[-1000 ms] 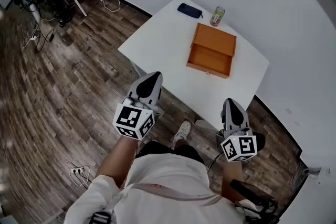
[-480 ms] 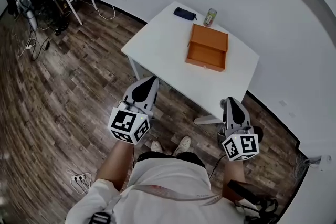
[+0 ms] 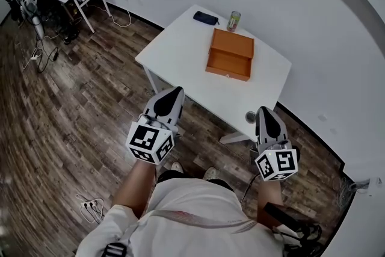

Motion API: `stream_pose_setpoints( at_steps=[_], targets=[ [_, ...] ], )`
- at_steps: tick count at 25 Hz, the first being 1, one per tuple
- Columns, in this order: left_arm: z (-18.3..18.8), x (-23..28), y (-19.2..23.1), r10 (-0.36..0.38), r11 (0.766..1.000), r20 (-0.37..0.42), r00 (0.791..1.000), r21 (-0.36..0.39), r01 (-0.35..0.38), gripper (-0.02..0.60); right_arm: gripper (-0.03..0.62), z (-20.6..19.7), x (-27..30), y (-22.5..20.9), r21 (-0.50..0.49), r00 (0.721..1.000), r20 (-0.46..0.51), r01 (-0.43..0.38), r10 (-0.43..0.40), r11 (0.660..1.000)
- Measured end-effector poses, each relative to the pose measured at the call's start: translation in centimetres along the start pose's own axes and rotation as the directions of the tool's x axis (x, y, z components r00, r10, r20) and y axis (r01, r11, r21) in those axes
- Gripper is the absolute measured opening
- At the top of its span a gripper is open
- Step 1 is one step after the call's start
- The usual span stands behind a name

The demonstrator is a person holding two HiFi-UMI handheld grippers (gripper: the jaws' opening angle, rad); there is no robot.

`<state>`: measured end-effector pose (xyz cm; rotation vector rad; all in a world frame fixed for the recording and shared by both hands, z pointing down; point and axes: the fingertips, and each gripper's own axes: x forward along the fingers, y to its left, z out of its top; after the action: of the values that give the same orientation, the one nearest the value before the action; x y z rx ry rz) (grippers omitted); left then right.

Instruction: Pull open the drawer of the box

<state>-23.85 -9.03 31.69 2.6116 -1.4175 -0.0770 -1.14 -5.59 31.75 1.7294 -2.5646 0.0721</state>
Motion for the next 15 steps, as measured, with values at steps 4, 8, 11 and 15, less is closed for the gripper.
stream_pose_setpoints(
  at_steps=[4, 8, 11, 15],
  targets=[
    [0.0, 0.2, -1.0, 0.003, 1.000, 0.000, 1.000, 0.003, -0.003, 0.011, 0.003, 0.3, -0.5, -0.7, -0.004, 1.000, 0.008, -0.009, 0.009, 1.000],
    [0.0, 0.0, -1.3, 0.008, 1.000, 0.002, 1.000, 0.004, -0.008, 0.011, 0.003, 0.4, -1.0, -0.7, -0.009, 1.000, 0.007, -0.008, 0.008, 1.000],
    [-0.1, 0.2, -1.7, 0.006, 1.000, -0.002, 1.000, 0.003, -0.006, 0.011, 0.003, 0.4, -1.2, -1.1, -0.009, 1.000, 0.007, -0.007, 0.007, 1.000],
    [-0.3, 0.6, -2.1, 0.005, 1.000, -0.005, 1.000, 0.003, -0.005, 0.011, 0.003, 0.3, -1.4, -1.5, -0.012, 1.000, 0.005, -0.006, 0.006, 1.000]
  ],
)
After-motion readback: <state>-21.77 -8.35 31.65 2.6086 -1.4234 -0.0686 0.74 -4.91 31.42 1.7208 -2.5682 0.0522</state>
